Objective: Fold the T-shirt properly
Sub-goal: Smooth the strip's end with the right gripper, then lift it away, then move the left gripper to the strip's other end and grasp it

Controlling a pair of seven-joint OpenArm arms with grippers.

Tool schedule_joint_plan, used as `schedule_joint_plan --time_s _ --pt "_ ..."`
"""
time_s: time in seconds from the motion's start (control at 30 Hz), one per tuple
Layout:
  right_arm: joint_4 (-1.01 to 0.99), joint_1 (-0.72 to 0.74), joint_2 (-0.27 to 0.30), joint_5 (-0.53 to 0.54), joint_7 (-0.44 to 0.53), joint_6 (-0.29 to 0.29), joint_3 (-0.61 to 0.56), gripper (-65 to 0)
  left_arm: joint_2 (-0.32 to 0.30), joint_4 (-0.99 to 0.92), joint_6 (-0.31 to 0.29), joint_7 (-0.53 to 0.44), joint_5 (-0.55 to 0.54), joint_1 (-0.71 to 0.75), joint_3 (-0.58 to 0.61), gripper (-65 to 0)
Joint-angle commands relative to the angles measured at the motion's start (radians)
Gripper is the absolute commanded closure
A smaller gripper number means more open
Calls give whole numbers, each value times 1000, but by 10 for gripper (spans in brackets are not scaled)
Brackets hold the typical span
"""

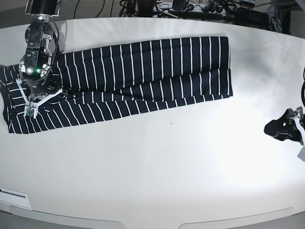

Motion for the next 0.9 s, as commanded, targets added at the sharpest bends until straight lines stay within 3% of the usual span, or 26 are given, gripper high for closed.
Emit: schedule_joint_plan --time_s 0.0,0.1,0.27,0.4,0.47,0.57,0.7,0.87 --pt "-5 9 14 -2 -41 -10 24 0 -27 10 5 -10 -17 -5 -14 -356" --pt "0 39 18 23 -45 10 74 0 -25 10 4 -10 -20 46 -14 -356" --pt "51 57 42 256 -35 161 124 0 -21 10 8 -3 -25 116 -15 -356" --pt "117 57 95 394 -32 277 126 0 -15 10 9 60 -25 157 -20 -356" --pt "154 57 134 451 -32 323 126 -1 -5 10 42 74 -25 176 -38 -356" --pt "179 57 224 528 -39 365 127 -129 -10 10 65 76 -25 205 -56 -356" --pt "182 57 359 596 -53 377 158 -276 -36 10 77 76 -25 253 -56 -356" --pt "181 51 473 606 -55 370 270 -300 -33 11 86 74 -25 327 -56 -356"
